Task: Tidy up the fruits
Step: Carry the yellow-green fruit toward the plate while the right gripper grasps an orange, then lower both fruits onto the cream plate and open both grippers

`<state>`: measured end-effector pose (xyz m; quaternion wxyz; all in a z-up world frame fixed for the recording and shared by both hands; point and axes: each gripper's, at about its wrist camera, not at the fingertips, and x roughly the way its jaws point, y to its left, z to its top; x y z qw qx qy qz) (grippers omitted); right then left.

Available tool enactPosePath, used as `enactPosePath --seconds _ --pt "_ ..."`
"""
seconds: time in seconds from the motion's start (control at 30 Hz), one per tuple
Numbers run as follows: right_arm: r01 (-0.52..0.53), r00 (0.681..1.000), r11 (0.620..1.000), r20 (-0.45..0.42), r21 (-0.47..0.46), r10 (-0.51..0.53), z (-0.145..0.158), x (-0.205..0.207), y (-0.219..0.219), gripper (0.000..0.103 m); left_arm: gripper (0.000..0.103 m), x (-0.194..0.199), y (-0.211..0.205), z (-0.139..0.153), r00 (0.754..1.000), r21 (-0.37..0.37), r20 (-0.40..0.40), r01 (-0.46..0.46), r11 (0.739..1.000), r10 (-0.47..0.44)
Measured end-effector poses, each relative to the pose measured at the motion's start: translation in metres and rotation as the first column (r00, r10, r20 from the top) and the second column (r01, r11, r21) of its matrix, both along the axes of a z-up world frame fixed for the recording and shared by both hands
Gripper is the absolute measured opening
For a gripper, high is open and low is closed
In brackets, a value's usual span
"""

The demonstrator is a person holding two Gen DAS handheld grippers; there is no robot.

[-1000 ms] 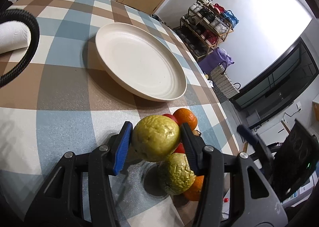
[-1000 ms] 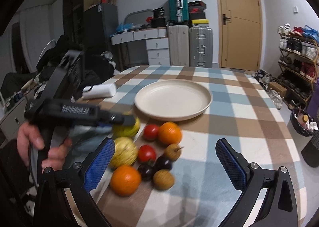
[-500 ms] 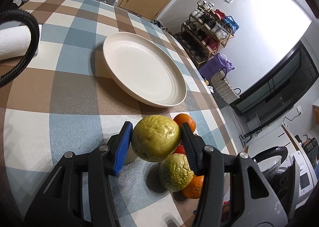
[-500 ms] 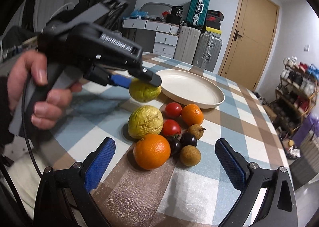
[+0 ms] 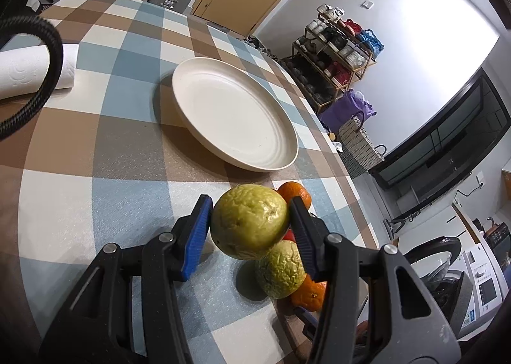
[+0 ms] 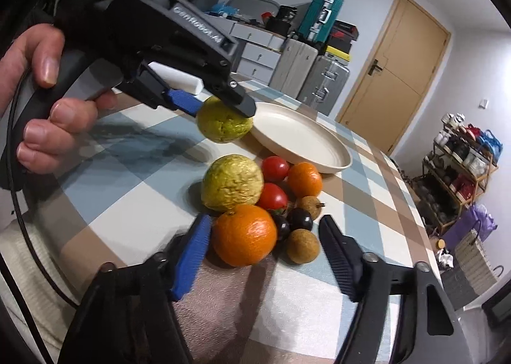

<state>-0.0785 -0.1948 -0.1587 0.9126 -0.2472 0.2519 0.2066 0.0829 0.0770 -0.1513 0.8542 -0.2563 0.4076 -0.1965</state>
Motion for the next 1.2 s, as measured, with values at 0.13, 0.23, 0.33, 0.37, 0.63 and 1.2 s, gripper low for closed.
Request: enactPosePath --seconds 0.13,0.23,0.33,0.37,0.63,1.2 --pt "-0.018 1.0 0.999 -0.005 -0.033 0.018 -0.004 -0.001 0.005 0.052 0.047 -0.001 0.002 0.0 1.0 -0.002 -0.004 -0.007 1.0 0.007" --pt "-0.032 0.999 0.998 -0.011 -0.045 0.031 -0.006 -0.003 0.005 0.045 0.047 -0.002 0.002 0.001 1.0 0.001 -0.002 -0.008 1.0 0.008" --pt "-0.037 0.999 0.998 -0.011 -0.051 0.037 -0.006 -0.005 0.005 0.043 0.047 -0.002 0.003 0.001 1.0 -0.001 -0.001 -0.009 1.0 0.009" --pt "-0.038 0.999 0.998 -0.012 -0.048 0.037 -0.006 -0.005 0.004 0.043 0.047 -0.002 0.003 0.002 1.0 0.0 0.001 -0.01 1.0 0.01" --pt "-0.05 0.998 0.997 -0.025 0.063 0.051 0.009 -0.007 -0.009 0.042 0.047 -0.005 0.004 0.009 1.0 0.005 0.016 -0.011 1.0 0.011" --pt "0.01 1.0 0.931 -0.029 0.365 0.0 0.071 0.054 -0.054 0.042 0.047 0.023 0.001 0.025 0.999 -0.018 0.045 0.004 1.0 -0.004"
